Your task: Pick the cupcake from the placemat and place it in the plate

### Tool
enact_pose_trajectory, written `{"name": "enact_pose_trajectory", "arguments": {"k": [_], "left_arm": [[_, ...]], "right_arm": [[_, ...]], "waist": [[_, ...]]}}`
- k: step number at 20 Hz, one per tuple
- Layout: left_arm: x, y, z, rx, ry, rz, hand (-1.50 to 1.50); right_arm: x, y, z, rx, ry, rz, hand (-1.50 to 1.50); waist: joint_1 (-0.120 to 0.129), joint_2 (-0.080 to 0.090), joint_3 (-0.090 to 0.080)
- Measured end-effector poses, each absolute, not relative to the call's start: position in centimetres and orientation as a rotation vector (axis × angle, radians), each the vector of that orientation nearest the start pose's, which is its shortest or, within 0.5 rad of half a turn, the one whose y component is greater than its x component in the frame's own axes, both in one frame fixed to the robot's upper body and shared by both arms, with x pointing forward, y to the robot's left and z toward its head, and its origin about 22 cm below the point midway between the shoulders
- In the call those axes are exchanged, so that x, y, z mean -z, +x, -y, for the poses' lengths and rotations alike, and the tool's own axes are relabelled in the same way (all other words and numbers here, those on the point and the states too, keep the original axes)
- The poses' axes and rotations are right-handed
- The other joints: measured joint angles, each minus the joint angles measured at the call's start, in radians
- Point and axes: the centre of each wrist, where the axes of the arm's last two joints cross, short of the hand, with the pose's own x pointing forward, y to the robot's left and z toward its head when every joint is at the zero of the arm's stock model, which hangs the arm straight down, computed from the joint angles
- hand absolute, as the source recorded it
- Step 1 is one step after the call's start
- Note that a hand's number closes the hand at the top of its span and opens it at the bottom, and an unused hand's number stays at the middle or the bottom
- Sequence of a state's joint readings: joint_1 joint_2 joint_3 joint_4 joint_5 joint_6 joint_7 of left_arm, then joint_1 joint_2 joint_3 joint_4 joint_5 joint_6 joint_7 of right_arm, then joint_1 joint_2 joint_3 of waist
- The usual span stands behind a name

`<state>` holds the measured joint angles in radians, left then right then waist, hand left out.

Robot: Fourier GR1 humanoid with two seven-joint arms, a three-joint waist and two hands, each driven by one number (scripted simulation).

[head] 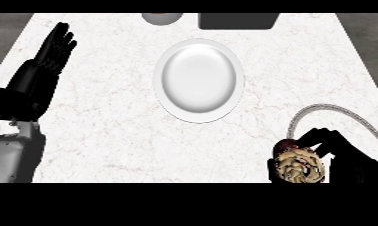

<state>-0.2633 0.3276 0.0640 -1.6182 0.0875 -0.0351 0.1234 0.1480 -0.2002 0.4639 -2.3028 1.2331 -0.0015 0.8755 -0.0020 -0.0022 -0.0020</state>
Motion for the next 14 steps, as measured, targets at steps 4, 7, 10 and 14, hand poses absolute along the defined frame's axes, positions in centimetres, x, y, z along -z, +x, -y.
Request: {"name": "enact_pose_trajectory", "arguments": {"k": [4,7,10,14], "left_arm": [[-10.5,29.6,-28.2,0.237,0.134,1.748,0.0],[-10.6,29.6,-27.7,0.241,0.137,1.751,0.0],[-10.5,29.9,-27.7,0.241,0.131,1.751,0.0],[-10.6,29.8,-27.4,0.246,0.133,1.757,0.0]], "right_arm": [[-14.6,17.2,14.2,-0.496,-1.128,1.403,1.5],[-15.1,19.5,12.1,-0.513,-1.1,1.428,1.5],[-15.6,22.3,10.4,-0.517,-1.066,1.443,1.5],[-15.5,25.9,8.8,-0.504,-1.011,1.441,1.5]], "waist": [[0.007,0.002,0.0],[0.01,0.003,0.001],[0.014,0.004,0.001],[0.018,0.005,0.002]]}}
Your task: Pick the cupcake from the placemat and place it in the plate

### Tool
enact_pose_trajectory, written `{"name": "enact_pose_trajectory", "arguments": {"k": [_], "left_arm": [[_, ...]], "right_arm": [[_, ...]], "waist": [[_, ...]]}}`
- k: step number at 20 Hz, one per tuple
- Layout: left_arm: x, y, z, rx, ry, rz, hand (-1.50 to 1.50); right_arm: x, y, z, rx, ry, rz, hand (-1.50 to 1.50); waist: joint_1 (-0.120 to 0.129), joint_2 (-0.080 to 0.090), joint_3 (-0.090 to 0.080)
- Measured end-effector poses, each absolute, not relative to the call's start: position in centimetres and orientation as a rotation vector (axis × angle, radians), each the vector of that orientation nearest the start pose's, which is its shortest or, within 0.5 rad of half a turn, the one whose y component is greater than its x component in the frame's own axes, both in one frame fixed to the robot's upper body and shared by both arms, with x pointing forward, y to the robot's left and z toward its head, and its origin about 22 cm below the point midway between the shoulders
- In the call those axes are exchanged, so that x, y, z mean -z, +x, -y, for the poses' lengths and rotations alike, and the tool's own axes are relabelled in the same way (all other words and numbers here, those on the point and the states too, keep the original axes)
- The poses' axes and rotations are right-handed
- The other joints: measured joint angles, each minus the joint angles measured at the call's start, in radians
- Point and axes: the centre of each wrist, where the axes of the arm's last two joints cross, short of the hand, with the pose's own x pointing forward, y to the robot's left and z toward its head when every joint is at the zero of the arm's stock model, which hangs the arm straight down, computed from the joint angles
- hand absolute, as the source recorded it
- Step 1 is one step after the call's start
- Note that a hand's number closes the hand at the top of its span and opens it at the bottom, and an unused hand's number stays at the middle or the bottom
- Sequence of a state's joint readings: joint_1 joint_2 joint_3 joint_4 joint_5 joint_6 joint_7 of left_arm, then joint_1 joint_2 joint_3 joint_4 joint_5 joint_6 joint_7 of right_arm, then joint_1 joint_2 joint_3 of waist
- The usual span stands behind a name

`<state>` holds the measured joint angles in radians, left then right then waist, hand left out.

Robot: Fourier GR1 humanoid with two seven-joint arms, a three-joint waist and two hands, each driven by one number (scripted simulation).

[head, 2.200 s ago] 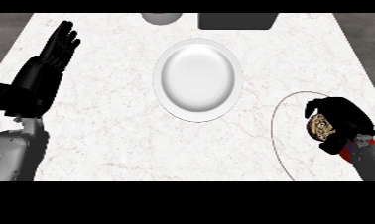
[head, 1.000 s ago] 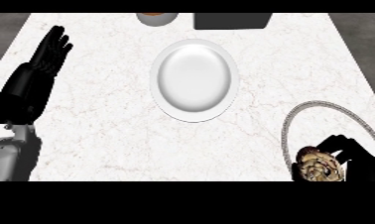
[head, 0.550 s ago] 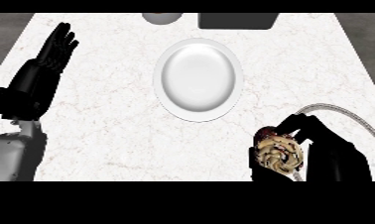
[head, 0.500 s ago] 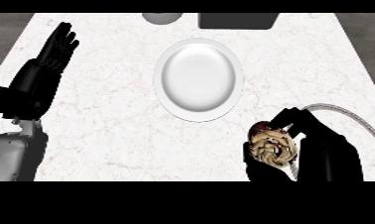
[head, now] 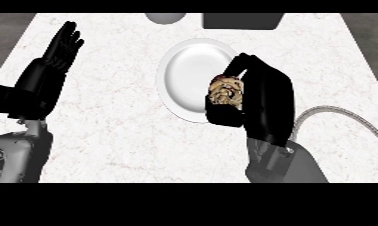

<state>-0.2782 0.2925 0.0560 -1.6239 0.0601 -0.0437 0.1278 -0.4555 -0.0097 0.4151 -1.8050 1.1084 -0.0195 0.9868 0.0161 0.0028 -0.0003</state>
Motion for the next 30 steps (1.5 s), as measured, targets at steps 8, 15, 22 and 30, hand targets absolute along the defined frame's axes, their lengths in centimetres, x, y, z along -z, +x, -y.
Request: {"name": "enact_pose_trajectory", "arguments": {"k": [8,15,22,30], "left_arm": [[-10.6,30.5,-27.4,0.247,0.118,1.758,0.0],[-10.9,30.4,-27.2,0.256,0.112,1.759,0.0],[-10.9,31.2,-26.4,0.273,0.099,1.77,0.0],[-11.3,31.6,-26.6,0.283,0.087,1.778,0.0]], "right_arm": [[-12.6,33.5,5.6,-0.521,-1.002,1.368,1.5],[-10.1,38.2,4.8,-0.573,-1.009,1.289,1.5],[-7.0,40.1,5.7,-0.441,-0.934,1.243,-1.5],[-6.4,40.8,6.3,-0.26,-0.836,1.392,-1.5]], "waist": [[0.01,0.004,0.0],[0.017,0.006,0.0],[0.041,0.014,0.001],[0.053,0.018,0.002]]}}
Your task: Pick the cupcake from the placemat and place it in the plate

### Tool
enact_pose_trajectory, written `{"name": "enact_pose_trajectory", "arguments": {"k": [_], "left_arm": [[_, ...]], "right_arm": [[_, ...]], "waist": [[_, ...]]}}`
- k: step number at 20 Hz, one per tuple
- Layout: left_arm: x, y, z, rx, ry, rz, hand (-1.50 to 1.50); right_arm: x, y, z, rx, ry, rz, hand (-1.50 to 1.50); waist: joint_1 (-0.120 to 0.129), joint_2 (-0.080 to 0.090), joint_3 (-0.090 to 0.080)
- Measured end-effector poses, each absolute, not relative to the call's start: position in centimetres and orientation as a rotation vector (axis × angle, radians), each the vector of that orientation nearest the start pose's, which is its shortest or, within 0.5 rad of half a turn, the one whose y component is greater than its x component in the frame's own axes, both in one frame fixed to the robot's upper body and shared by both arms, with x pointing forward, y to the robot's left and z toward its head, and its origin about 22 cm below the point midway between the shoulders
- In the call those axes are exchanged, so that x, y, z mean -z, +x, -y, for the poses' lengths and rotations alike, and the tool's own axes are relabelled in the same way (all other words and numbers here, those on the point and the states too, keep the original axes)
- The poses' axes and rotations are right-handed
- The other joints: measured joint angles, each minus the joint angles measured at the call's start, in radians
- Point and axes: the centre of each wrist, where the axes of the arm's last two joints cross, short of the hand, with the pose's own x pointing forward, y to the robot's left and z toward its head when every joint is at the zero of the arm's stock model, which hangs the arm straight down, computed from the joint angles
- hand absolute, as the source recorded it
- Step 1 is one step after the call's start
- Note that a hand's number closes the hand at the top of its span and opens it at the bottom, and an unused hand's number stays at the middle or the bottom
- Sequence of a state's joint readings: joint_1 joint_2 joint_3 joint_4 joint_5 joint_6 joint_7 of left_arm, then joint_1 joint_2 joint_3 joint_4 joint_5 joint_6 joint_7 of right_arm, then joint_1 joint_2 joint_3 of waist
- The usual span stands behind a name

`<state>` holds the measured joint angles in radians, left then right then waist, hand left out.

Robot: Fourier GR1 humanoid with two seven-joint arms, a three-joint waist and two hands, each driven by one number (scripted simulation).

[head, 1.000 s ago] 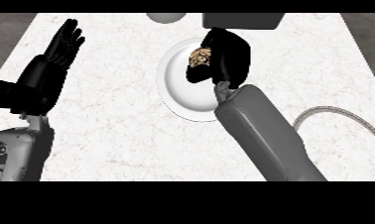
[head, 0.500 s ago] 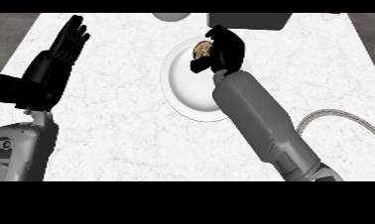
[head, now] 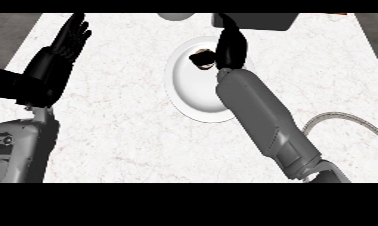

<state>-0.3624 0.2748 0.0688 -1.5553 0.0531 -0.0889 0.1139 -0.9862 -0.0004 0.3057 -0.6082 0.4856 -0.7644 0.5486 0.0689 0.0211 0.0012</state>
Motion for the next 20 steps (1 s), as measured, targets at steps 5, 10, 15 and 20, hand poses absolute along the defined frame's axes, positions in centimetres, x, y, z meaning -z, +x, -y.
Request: {"name": "enact_pose_trajectory", "arguments": {"k": [5,10,15,20], "left_arm": [[-10.9,31.4,-26.8,0.278,0.092,1.771,0.0],[-10.4,30.8,-27.7,0.261,0.108,1.762,0.0],[-10.3,30.0,-28.4,0.234,0.133,1.742,0.0],[-10.5,29.8,-28.1,0.224,0.147,1.744,0.0]], "right_arm": [[-7.4,41.1,6.6,-0.09,-0.773,1.503,-1.5],[-7.4,41.0,7.6,0.047,-0.713,1.546,-1.5],[-6.2,39.3,10.1,0.146,-0.675,1.57,-1.5],[-5.7,36.6,14.1,0.201,-0.66,1.601,-1.5]], "waist": [[-0.007,-0.003,0.0],[-0.031,-0.012,0.0],[-0.065,-0.022,-0.001],[-0.078,-0.025,-0.001]]}}
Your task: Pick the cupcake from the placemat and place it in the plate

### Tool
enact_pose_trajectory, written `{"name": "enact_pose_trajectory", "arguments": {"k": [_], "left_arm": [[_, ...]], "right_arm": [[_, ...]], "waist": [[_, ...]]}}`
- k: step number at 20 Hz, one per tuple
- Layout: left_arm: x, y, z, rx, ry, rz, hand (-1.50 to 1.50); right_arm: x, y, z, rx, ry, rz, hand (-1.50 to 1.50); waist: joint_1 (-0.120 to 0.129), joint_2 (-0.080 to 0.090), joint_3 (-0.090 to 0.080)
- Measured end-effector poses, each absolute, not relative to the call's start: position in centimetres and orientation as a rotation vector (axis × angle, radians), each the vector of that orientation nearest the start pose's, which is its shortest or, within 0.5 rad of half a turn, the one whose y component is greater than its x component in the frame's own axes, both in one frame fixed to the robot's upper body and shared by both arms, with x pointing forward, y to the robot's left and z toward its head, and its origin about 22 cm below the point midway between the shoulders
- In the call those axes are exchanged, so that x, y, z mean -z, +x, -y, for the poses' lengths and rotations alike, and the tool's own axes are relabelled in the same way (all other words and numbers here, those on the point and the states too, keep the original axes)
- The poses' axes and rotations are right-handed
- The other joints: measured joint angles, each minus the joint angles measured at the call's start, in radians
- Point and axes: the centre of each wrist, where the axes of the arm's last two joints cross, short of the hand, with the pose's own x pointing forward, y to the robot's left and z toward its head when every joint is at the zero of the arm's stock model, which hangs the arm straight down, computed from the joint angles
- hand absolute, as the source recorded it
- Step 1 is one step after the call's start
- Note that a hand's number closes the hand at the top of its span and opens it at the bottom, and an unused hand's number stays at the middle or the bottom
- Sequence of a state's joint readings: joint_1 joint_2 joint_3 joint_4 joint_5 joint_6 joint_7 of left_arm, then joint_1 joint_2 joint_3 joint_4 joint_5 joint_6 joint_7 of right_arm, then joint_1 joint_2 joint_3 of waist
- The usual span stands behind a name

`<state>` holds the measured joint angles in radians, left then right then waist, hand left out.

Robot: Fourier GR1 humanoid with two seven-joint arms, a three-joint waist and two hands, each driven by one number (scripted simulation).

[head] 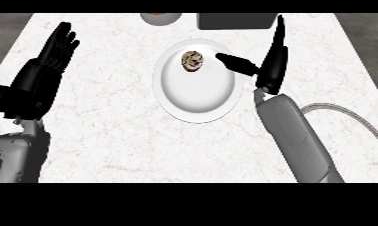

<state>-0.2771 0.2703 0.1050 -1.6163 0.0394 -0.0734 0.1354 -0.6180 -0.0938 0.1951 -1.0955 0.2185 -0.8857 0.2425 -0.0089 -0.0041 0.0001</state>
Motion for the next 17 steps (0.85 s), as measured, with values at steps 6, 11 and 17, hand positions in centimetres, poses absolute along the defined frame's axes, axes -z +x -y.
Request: {"name": "enact_pose_trajectory", "arguments": {"k": [6,11,17], "left_arm": [[-10.3,29.3,-28.6,0.224,0.153,1.74,0.0],[-9.9,29.0,-28.3,0.224,0.148,1.744,0.0],[-10.2,29.2,-27.5,0.228,0.153,1.743,0.0]], "right_arm": [[-4.6,31.2,19.4,0.173,-0.659,1.622,-1.5],[-4.6,27.4,23.4,0.156,-0.678,1.625,-1.5],[-4.6,23.8,26.2,0.128,-0.7,1.624,-1.5]], "waist": [[-0.006,-0.001,0.0],[-0.001,0.001,0.0],[0.002,0.002,0.0]]}}
